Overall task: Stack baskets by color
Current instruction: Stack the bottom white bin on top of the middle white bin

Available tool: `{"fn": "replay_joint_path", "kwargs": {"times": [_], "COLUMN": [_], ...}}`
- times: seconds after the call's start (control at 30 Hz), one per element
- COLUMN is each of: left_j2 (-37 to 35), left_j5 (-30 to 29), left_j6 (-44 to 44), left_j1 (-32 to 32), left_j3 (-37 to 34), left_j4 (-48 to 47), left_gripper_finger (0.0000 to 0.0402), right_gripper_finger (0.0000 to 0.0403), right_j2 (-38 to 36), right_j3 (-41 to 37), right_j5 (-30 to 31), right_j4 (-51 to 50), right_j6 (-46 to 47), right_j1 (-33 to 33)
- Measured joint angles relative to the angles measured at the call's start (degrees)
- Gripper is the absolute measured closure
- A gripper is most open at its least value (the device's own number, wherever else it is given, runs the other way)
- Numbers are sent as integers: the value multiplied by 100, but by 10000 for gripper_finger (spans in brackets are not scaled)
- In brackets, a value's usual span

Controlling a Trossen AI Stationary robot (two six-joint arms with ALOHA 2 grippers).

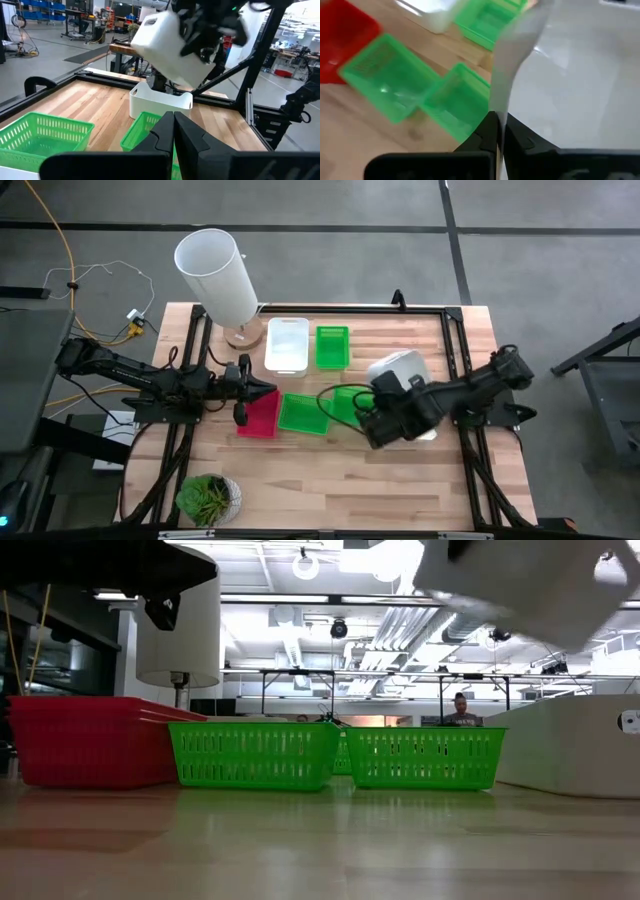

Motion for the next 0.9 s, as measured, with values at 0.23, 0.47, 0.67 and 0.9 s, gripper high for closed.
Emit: {"fn": "replay_joint_path", "kwargs": {"times": [0.23,0.47,0.67,0.9], "left_j2": [58,204,219,219], "left_j5": [24,-5,-4,-3], "left_j6": [-39,-26,-27,-28], "left_j1": [0,0,0,0], "left_j3": [0,0,2,2], "left_j4": [-7,203,222,223], "left_gripper_finger": [401,401,401,402], "right_gripper_finger": [403,403,403,403], "right_j2": [-620,-1742,-2034,-1999], "right_j3": [-1301,-2342,-2824,-3276], "right_j5": [-827,-833,-936,-1153], "right_j4": [-11,159,756,1436], "right_j6": [27,1150,1425,1372], "right_j1": [-387,-385,-391,-584]}}
